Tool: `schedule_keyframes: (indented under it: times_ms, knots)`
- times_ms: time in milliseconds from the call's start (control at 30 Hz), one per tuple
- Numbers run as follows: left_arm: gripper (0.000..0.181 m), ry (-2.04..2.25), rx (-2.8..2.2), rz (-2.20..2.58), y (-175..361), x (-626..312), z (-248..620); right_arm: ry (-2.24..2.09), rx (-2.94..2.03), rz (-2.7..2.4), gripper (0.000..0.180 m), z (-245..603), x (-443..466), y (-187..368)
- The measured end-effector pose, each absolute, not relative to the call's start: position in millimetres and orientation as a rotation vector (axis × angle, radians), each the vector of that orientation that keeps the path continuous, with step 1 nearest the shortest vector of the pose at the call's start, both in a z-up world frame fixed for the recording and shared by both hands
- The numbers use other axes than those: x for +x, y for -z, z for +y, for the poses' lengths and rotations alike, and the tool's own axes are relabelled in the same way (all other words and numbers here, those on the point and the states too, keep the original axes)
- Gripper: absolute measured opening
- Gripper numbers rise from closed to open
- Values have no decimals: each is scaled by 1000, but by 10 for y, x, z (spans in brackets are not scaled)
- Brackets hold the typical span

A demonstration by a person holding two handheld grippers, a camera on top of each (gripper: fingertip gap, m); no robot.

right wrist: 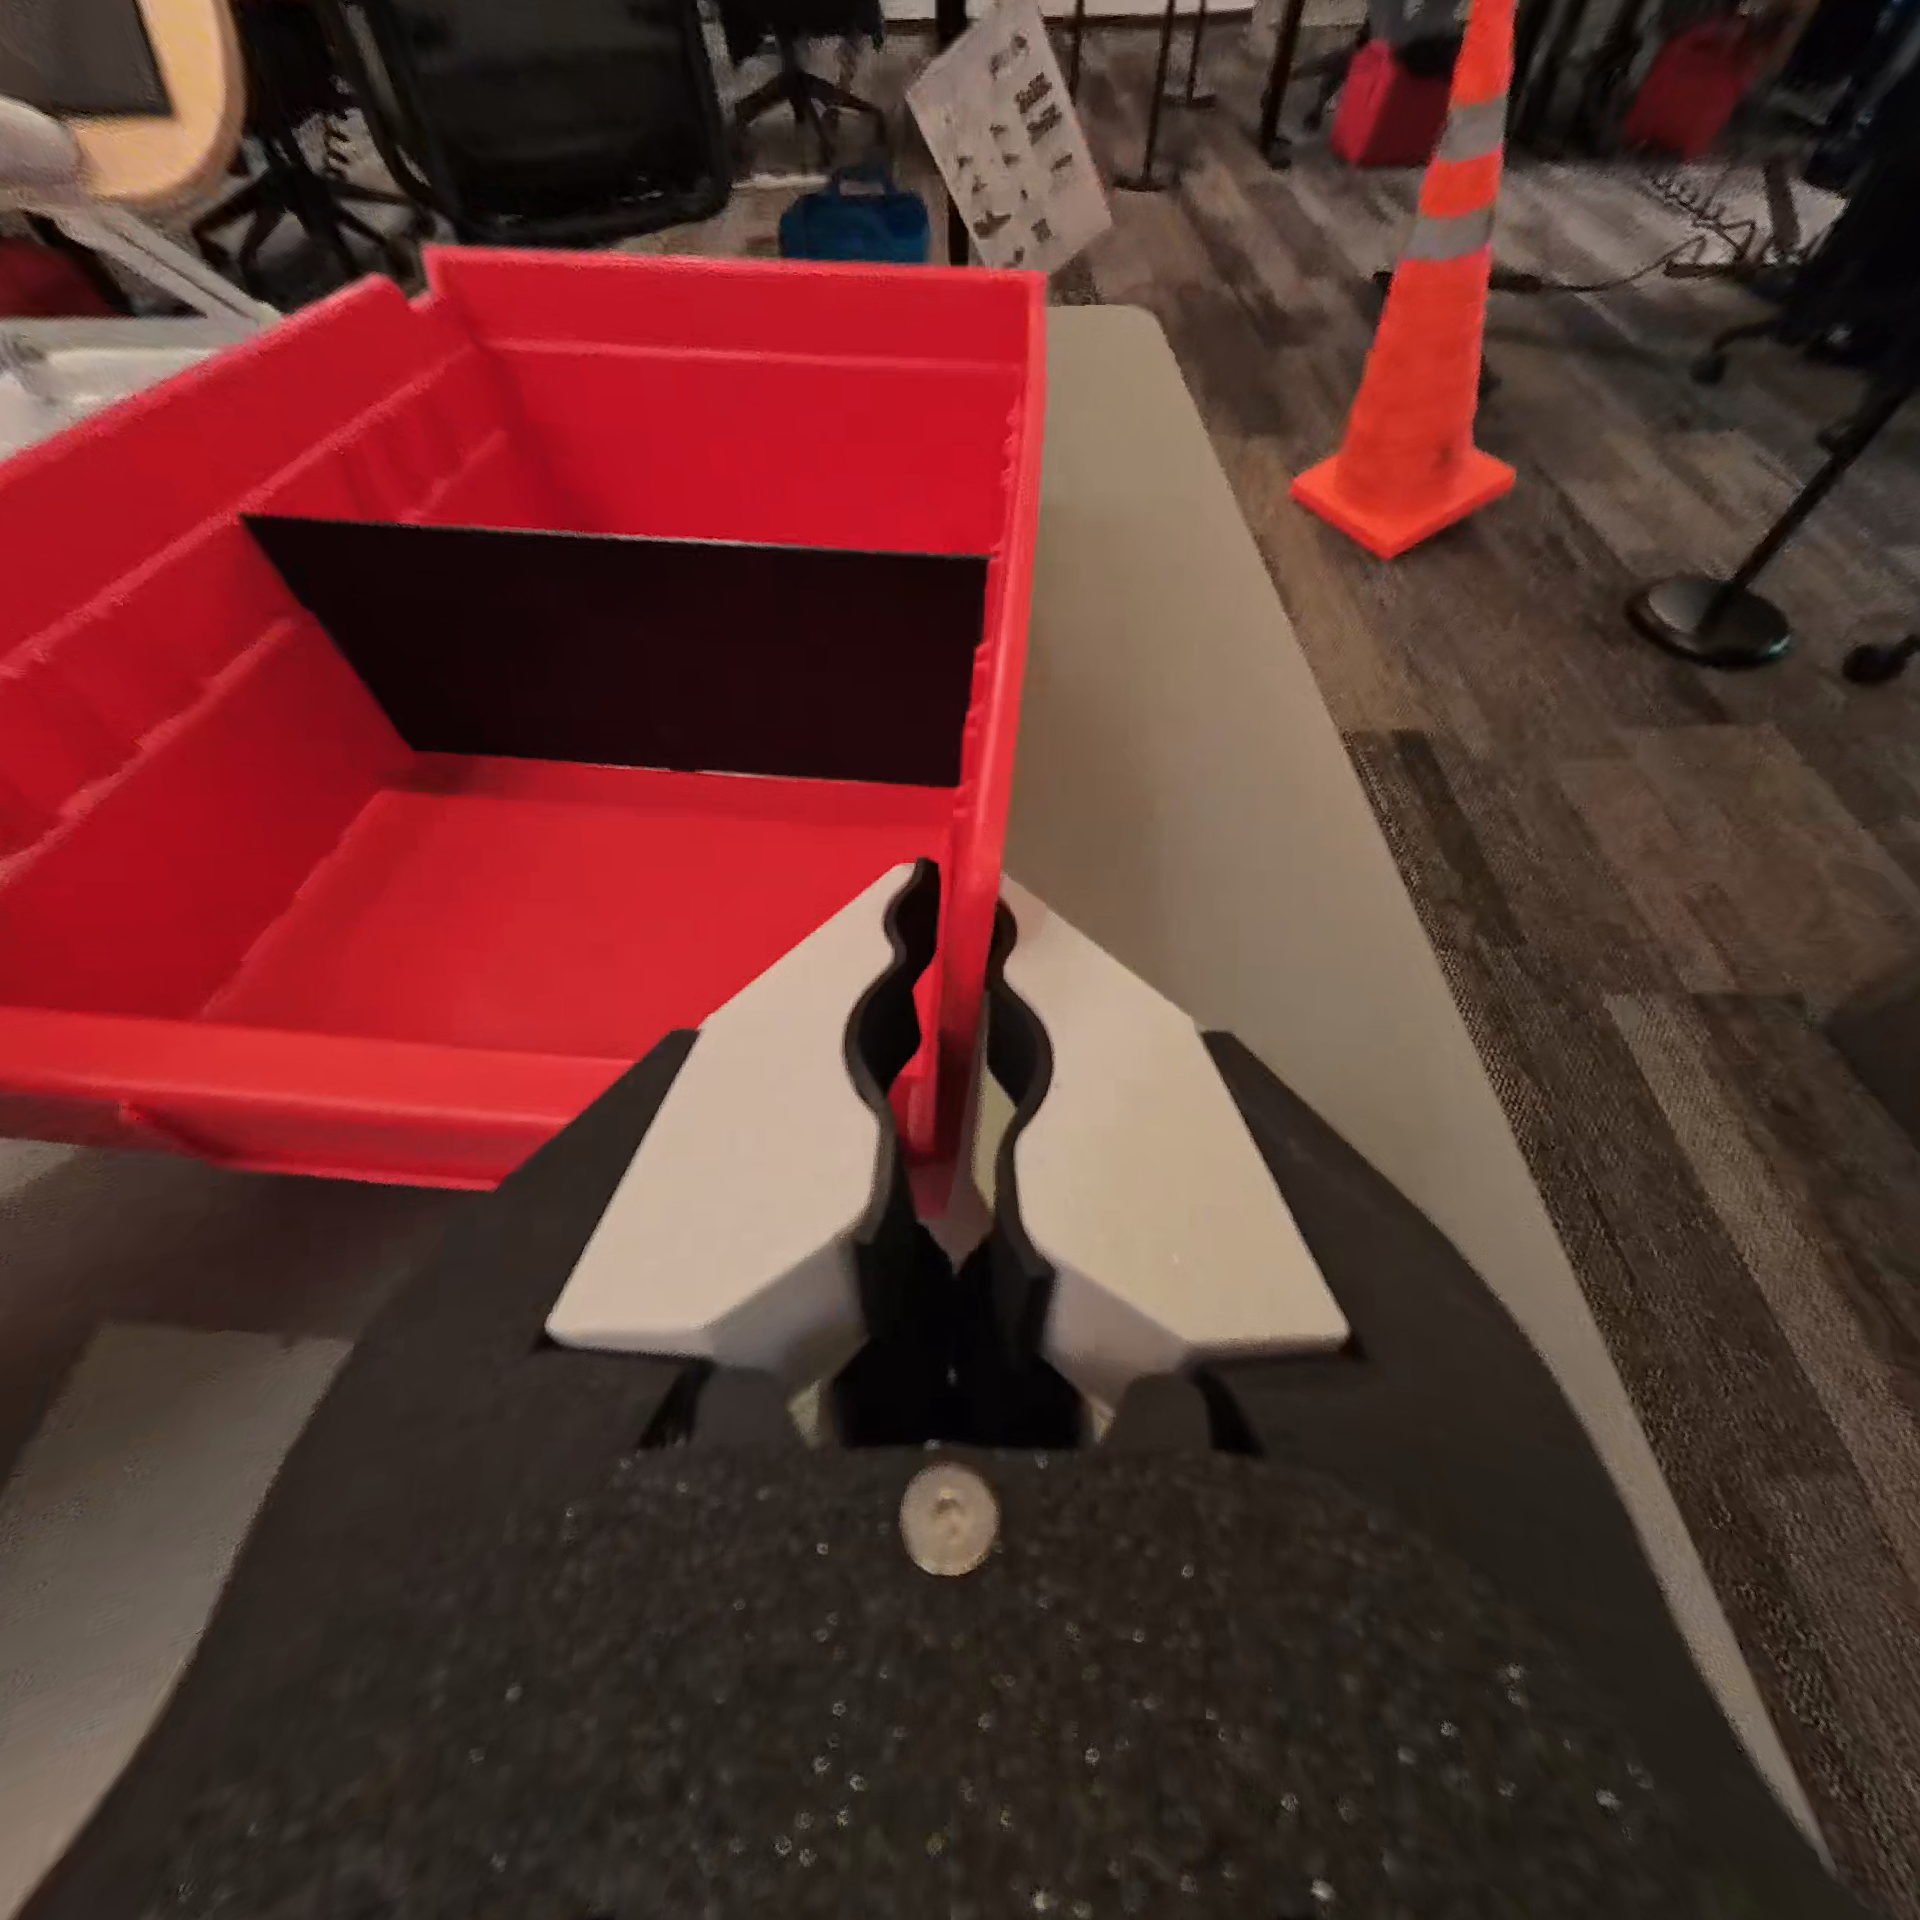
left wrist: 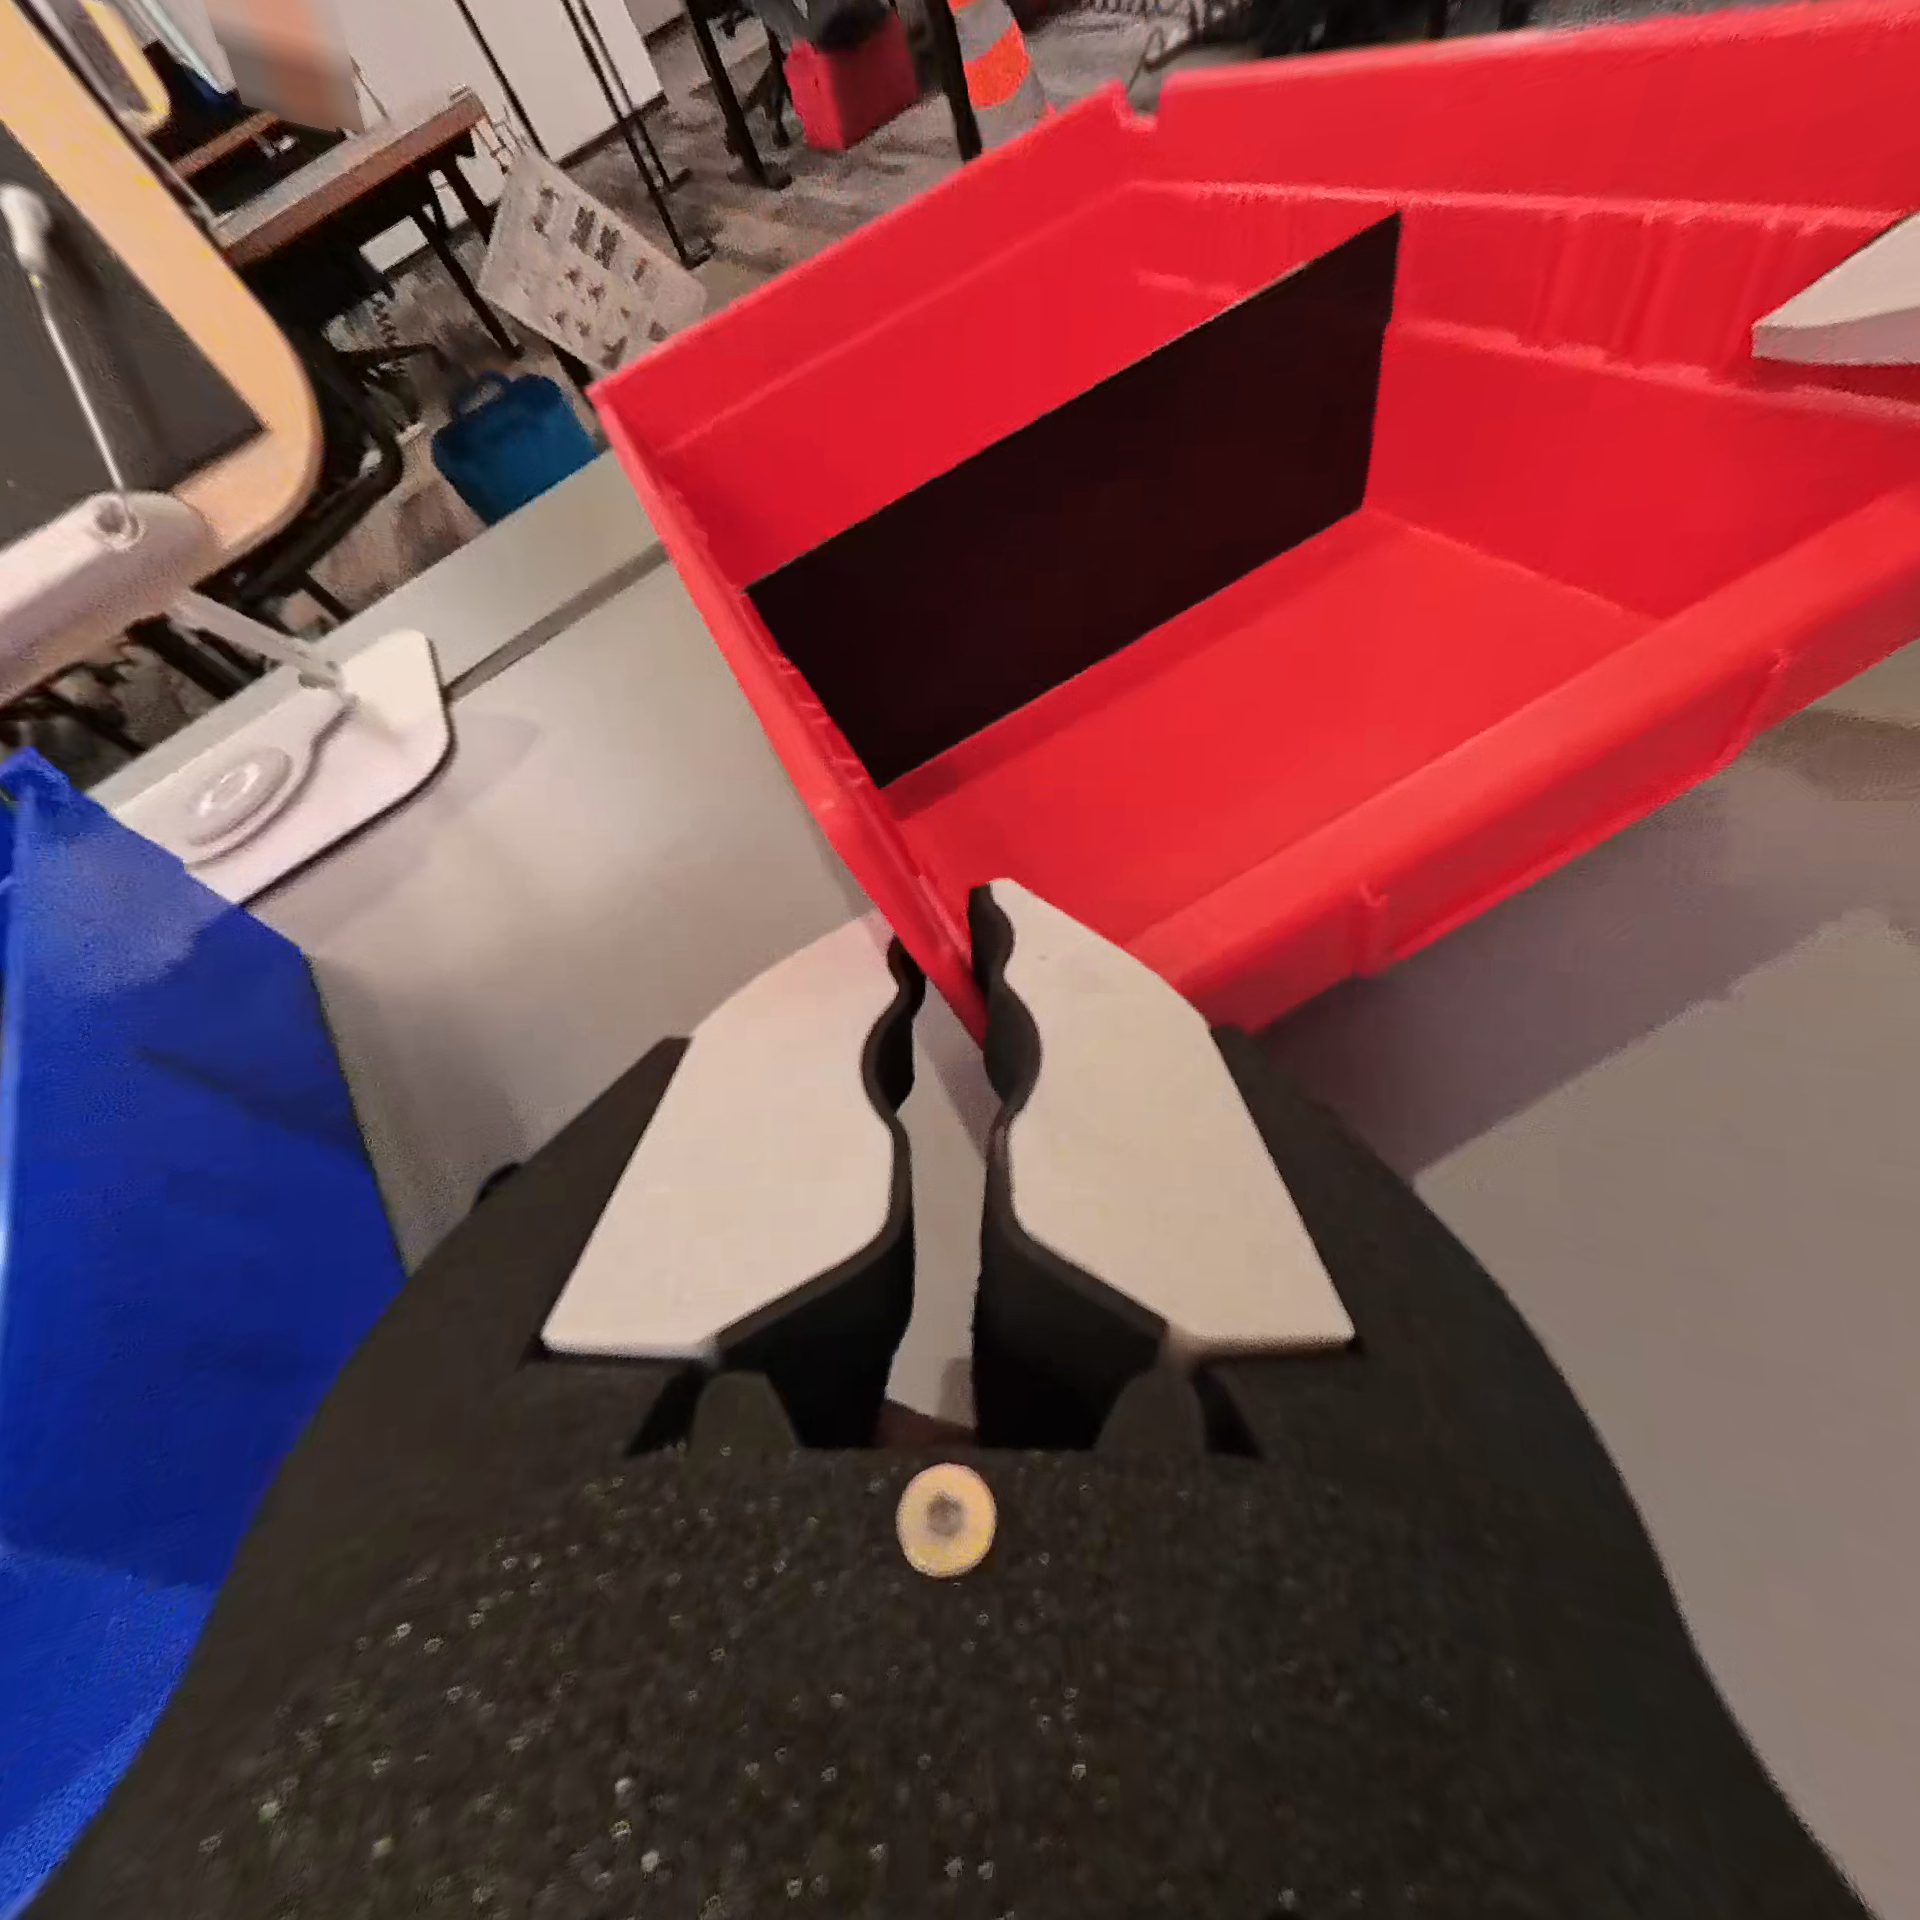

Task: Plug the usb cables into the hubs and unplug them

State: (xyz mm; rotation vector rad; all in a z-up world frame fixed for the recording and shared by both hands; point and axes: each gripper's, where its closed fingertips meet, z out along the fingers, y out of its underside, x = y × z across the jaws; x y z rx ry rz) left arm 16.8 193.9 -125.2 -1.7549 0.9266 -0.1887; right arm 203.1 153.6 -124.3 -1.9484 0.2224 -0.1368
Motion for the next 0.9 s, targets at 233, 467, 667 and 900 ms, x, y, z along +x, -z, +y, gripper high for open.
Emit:
schedule_keyframes:
  times_ms: [233, 467, 667, 900]
  knots:
    - [17, 285, -1815, 1043, 1453, 180, 1792, 264, -2002, 200, 11, 1646, 2129, 1414]
    - [21, 528, -1661, 1157, 703, -550, 1529, 284, -1938, 189, 33, 1405, 2093, 1189]
    - [28, 510, -1690, 684, 174, -2286, 1891, 264, -1674, 87, 45, 1362, 1464, 340]
    - [56, 184, -1828, 414, 729, -3550, 2197, -361, -1781, -176, 43, 1696, -949, 677]
